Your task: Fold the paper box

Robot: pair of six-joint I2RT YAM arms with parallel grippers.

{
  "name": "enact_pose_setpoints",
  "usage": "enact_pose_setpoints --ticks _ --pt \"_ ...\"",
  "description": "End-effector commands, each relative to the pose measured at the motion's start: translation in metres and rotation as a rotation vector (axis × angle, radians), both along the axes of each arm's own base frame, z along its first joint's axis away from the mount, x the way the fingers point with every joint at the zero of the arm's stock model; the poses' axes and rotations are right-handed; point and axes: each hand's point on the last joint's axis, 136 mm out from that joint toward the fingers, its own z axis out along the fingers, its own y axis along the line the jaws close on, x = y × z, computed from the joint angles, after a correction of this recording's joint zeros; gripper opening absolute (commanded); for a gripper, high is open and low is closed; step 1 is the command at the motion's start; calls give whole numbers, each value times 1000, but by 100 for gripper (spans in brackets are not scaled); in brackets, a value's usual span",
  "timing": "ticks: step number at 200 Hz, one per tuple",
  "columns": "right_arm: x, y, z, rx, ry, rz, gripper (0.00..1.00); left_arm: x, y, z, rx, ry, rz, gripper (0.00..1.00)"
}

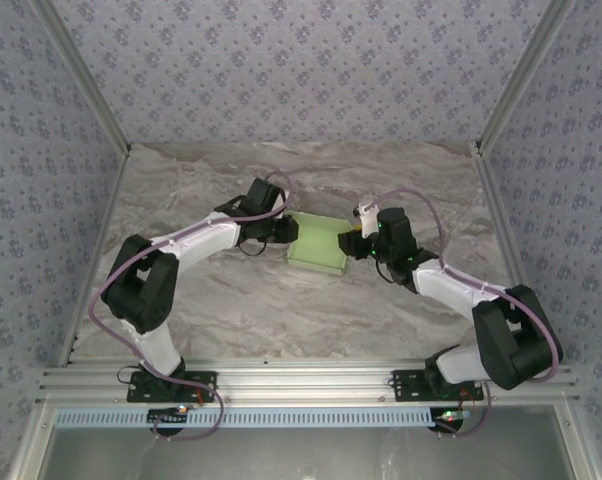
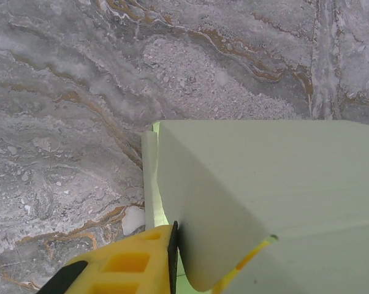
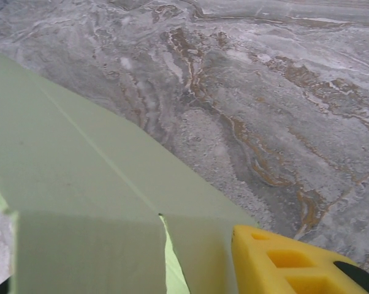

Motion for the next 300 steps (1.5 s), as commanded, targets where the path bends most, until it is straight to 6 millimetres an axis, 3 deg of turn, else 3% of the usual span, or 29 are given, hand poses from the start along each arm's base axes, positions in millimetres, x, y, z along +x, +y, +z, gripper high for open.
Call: enact_pose_setpoints --ticks 1,44,72,119,149,212,256,300 --pt "-6 1 3 31 8 11 40 0 -1 9 -11 -14 18 21" --pt "-6 3 6 63 37 9 23 0 -4 11 -11 -17 26 20" --pt "-6 8 3 114 65 -9 20 -2 -10 14 -42 -19 29 19" --pt "0 8 -3 137 78 -58 21 -7 -16 16 -89 -11 40 19" --pt "7 6 -2 150 89 -111 28 -10 -11 13 -68 -11 51 18" --pt "11 23 -8 181 131 -145 22 -15 -9 9 -71 -7 58 19" --pt "12 23 -14 196 149 -187 20 -18 -5 1 -54 1 58 19" --pt "17 29 -5 256 163 -209 21 -20 -1 -5 -34 4 62 19"
